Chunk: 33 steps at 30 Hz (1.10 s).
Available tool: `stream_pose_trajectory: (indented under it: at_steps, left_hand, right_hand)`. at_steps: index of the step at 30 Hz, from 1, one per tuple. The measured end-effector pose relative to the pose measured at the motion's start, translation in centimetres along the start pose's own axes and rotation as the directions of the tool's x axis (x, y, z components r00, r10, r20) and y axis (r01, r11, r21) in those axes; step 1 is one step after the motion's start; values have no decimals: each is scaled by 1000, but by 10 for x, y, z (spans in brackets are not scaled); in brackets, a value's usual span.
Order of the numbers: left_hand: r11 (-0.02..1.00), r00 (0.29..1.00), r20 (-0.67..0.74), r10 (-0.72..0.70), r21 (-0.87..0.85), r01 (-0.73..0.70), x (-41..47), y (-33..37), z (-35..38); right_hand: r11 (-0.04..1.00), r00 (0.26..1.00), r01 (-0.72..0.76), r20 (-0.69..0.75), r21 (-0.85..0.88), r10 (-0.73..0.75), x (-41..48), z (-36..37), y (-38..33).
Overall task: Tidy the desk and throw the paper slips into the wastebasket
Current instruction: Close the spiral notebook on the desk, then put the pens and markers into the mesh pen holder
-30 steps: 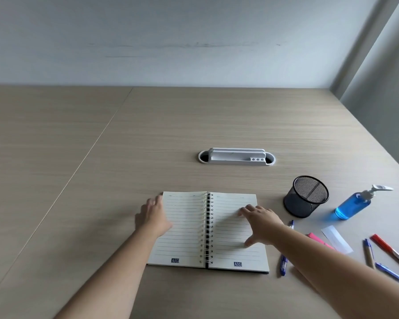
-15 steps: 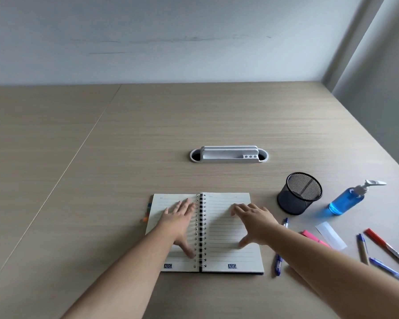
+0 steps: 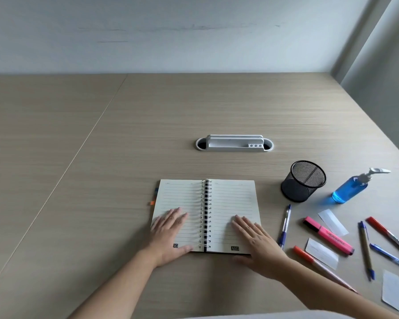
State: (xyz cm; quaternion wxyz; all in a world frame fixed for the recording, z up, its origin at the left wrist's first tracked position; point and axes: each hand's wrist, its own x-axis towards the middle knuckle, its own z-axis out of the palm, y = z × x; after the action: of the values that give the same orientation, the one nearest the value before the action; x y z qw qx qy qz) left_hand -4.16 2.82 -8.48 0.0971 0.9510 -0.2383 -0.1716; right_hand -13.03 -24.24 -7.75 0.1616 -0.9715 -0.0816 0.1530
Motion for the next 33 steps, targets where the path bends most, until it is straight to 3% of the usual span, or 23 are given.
stream_pose_trajectory:
  at_steps: [7,19,27,33]
  left_hand:
    - [985,993,115,-21,170,1,12,4,-15]
    - [969,977,110,-185,188,162,96,18,-46]
    - [939,957,130,-261,264,220,106,27,-50]
    - [957,977,29,-211,211,201,93,39,-52]
  right_hand:
    - [1000,999,-16,32,-2,16,17,-11,12]
    - [992,986,-126,110,-20,127,97,-70,38]
    - [981,979,-192,76,39,188,109,-68,40]
    - [971,977,-195,-65,137,205,88,-73,39]
